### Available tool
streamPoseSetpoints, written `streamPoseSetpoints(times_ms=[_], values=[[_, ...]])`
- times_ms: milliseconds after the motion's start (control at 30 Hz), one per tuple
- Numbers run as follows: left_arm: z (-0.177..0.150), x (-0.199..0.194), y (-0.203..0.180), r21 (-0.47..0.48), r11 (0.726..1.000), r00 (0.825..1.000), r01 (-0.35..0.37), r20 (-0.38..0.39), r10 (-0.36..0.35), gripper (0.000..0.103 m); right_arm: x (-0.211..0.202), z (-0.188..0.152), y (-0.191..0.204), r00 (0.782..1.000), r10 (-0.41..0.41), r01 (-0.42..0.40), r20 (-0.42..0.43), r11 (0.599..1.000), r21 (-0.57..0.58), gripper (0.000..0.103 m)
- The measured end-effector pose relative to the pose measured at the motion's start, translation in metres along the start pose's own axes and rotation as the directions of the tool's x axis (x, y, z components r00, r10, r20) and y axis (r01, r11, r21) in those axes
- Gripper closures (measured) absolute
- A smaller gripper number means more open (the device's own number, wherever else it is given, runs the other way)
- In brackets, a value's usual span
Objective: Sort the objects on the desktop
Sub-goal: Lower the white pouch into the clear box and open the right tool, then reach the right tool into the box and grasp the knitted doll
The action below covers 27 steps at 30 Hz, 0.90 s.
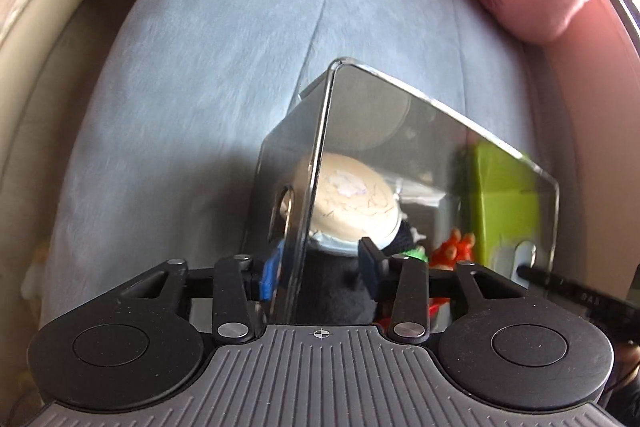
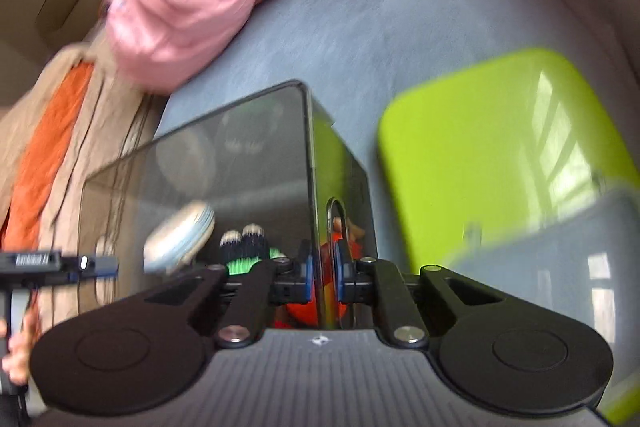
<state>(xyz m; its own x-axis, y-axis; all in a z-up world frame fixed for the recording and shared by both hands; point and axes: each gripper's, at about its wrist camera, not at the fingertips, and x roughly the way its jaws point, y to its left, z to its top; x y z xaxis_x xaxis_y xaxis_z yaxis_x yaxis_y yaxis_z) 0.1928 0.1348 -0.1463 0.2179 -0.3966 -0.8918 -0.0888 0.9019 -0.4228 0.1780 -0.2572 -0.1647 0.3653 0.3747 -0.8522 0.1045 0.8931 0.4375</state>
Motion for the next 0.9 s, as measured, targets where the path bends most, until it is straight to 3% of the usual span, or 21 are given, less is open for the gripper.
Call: streamPoseSetpoints(times_ms=[133, 200, 300, 467, 533, 567, 600, 633, 700, 800, 900], values=[[-0.021, 0.008, 0.007, 0.004, 1.000, 0.996, -0.007, -0.090, 0.007, 0.054, -0.009, -0.048, 0.004, 0.997, -0.019, 0.019, -0.079, 1.000, -0.008, 0.090], [-0.028, 0.017, 0.004, 0.032, 0.999, 0.991, -0.022, -0.128, 0.026, 0.047, -0.007, -0.060, 0.000, 0.996, -0.036, 0.035, -0.080, 0.999, -0.016, 0.090], [-0.034, 0.017, -0.006, 0.075, 0.997, 0.993, -0.031, -0.114, 0.039, 0.038, -0.002, -0.054, 0.001, 0.996, -0.070, 0.069, -0.056, 0.997, -0.023, 0.091], [-0.032, 0.015, -0.004, 0.070, 0.998, 0.989, -0.009, -0.145, 0.019, 0.036, 0.002, -0.050, 0.016, 0.987, -0.158, 0.156, -0.006, 0.979, -0.127, 0.089], [-0.027, 0.008, 0.000, 0.063, 0.998, 0.989, 0.003, -0.150, 0.007, 0.031, -0.001, -0.045, 0.015, 0.988, -0.152, 0.148, -0.031, 0.982, -0.116, 0.082], [-0.025, 0.000, 0.000, 0.078, 0.997, 0.991, -0.002, -0.134, 0.013, 0.023, -0.010, -0.043, 0.013, 0.990, -0.135, 0.132, -0.028, 0.987, -0.094, 0.064], [-0.023, -0.008, -0.001, 0.094, 0.995, 0.994, -0.014, -0.109, 0.024, 0.012, -0.020, -0.042, 0.011, 0.993, -0.116, 0.114, -0.022, 0.991, -0.074, 0.055], [-0.022, -0.016, -0.002, 0.111, 0.993, 0.996, -0.030, -0.078, 0.039, 0.010, -0.030, -0.040, 0.009, 0.995, -0.096, 0.095, -0.016, 0.994, -0.054, 0.048], [-0.020, -0.031, -0.005, 0.119, 0.991, 0.998, -0.064, -0.015, 0.066, 0.010, -0.052, -0.040, 0.014, 0.997, -0.076, 0.078, 0.030, 0.995, -0.064, 0.049], [-0.013, -0.049, -0.007, 0.076, 0.997, 0.998, 0.030, 0.048, -0.034, 0.010, -0.075, -0.042, 0.038, 0.995, -0.009, 0.021, 0.097, 0.992, -0.125, 0.053], [-0.010, -0.058, -0.005, 0.007, 0.981, 0.979, 0.196, 0.049, -0.196, 0.009, -0.055, -0.045, 0.076, 0.993, 0.110, -0.115, -0.036, 0.970, -0.216, 0.037]])
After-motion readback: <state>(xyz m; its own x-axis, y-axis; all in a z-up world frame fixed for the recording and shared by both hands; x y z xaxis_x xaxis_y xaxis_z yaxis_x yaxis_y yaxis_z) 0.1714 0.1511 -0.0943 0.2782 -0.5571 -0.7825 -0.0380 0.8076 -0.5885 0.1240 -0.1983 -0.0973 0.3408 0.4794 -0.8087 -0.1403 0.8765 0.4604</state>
